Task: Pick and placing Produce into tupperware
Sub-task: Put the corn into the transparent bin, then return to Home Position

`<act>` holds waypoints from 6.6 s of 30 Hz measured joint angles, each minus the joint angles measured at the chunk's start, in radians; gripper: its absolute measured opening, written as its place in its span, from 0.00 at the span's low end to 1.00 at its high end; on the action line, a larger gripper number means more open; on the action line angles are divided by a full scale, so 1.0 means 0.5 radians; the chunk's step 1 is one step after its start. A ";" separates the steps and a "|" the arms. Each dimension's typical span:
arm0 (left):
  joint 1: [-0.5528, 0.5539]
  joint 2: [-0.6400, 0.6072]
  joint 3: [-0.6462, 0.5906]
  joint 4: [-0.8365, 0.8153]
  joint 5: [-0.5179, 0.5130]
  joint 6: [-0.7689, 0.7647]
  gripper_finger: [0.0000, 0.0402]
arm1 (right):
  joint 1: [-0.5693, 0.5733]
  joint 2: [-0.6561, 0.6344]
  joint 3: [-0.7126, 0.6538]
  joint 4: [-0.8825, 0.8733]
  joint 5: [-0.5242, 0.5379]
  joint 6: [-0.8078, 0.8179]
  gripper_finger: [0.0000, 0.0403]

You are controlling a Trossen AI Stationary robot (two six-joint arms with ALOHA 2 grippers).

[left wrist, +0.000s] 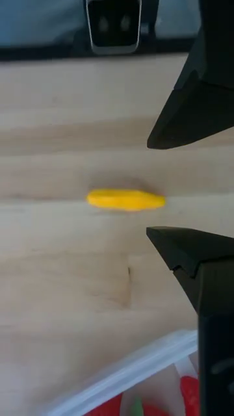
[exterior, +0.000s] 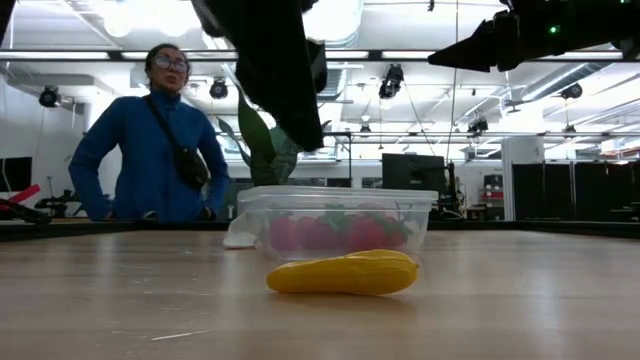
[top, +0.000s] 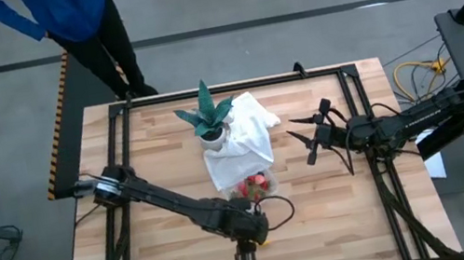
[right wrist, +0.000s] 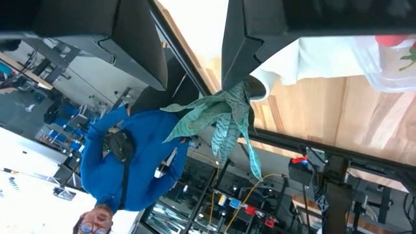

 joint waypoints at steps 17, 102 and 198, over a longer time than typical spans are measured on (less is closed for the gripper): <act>-0.021 0.103 0.007 0.289 -0.037 -0.372 0.48 | 0.001 0.002 -0.005 -0.197 -0.001 0.061 0.35; -0.056 0.181 0.131 -0.091 -0.325 -0.352 0.00 | 0.001 0.001 -0.008 -0.198 -0.001 0.089 0.35; 0.533 -2.407 -2.740 2.689 -0.805 1.041 0.38 | 0.001 0.002 0.215 -0.245 -0.001 0.096 0.35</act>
